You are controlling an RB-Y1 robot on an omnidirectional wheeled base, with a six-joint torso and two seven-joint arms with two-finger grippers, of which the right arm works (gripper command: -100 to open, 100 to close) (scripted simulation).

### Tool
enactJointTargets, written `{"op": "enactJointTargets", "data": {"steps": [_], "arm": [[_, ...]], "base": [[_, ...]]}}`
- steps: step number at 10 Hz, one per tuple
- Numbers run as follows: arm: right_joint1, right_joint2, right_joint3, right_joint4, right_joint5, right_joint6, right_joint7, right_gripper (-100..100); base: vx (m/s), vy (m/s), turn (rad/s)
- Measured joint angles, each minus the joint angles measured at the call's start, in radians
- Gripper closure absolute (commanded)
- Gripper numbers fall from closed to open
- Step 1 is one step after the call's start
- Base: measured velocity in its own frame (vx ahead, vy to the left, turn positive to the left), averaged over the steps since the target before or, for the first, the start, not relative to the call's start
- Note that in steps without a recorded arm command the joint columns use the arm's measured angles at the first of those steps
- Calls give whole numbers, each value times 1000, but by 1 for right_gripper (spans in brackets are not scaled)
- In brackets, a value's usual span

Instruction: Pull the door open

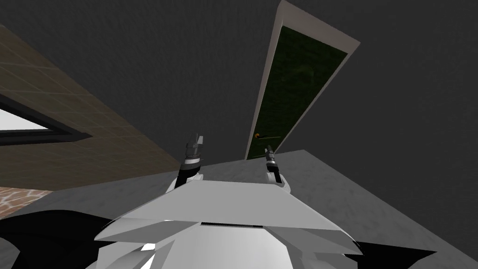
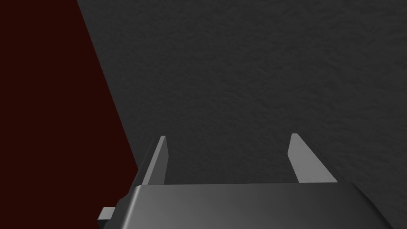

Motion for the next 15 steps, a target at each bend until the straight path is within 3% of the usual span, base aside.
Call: {"op": "enactJointTargets", "data": {"steps": [3,7,15], "arm": [[-33,-20,1,96,-8,-14,-17,-100],[-104,-59,1,254,-26,-26,-50,-100],[-186,-110,2,471,-49,-39,-97,-100]], "base": [[34,-104,198],[24,-134,201],[14,-87,140]]}}
